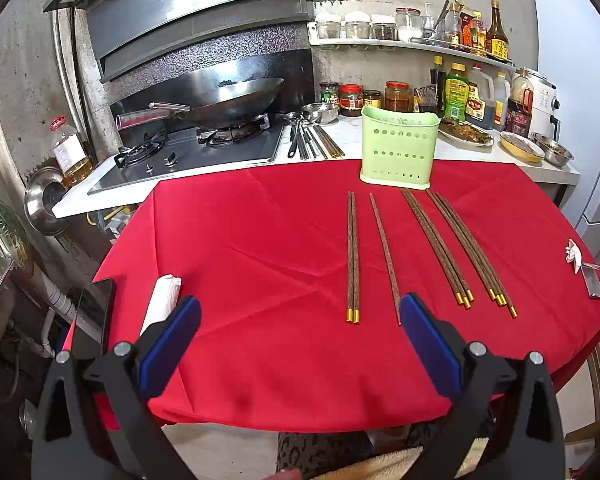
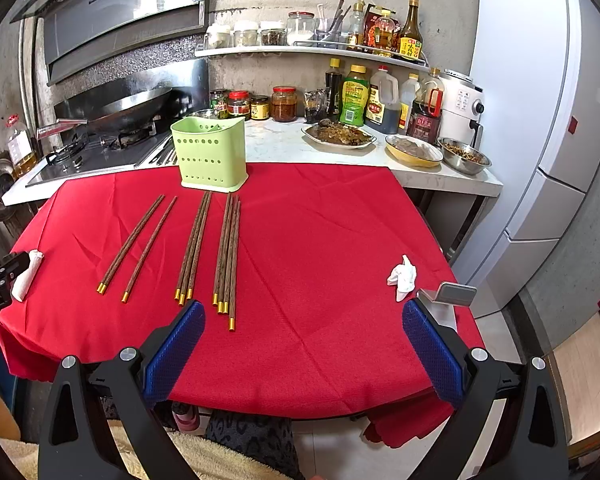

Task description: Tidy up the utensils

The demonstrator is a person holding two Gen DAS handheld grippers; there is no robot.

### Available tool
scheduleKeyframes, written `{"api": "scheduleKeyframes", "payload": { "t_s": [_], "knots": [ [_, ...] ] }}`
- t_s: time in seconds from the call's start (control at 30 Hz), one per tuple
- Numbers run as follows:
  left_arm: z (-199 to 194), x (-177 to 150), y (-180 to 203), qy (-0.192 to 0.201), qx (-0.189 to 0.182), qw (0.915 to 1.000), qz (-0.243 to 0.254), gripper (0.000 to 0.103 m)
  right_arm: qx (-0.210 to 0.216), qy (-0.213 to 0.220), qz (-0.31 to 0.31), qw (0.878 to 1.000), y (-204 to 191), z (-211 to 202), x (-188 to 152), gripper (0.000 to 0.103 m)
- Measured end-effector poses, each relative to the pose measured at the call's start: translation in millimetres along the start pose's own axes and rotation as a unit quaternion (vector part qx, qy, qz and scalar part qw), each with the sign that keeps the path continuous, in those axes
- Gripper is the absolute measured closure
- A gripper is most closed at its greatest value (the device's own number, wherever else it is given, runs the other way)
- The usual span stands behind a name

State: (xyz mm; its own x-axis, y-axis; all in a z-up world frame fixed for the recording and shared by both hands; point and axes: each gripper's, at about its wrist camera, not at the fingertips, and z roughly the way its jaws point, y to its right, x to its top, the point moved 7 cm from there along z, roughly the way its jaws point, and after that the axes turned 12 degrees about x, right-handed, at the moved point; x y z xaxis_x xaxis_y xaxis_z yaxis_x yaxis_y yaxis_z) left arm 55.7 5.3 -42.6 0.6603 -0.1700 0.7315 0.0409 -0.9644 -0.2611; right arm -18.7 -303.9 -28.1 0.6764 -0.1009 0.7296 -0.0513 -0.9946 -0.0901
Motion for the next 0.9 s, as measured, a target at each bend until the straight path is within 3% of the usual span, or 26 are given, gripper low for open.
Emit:
{"api": "scheduleKeyframes", "payload": {
  "t_s": [0.3,0.67,0.8,0.9],
  "knots": [
    [7,-2,-2,-0.005,0.004,1.0000,-0.005,0.006,0.010,-0.001,0.002,1.000,-3,7,-1,0.006],
    [41,-12,13,-0.011,-0.010,0.9998,0.010,0.006,0.039,-0.010,-0.017,0.999,-19,60,-6,0.006],
    [51,-14,15,-0.011,-0.010,0.9998,0.009,0.006,0.035,0.009,-0.029,0.999,-20,74,-6,0.006],
    [61,-16,16,-0.015,-0.004,0.9998,0.008,0.006,0.056,-0.012,-0.038,0.998,-27,92,-15,0.006]
  ]
}}
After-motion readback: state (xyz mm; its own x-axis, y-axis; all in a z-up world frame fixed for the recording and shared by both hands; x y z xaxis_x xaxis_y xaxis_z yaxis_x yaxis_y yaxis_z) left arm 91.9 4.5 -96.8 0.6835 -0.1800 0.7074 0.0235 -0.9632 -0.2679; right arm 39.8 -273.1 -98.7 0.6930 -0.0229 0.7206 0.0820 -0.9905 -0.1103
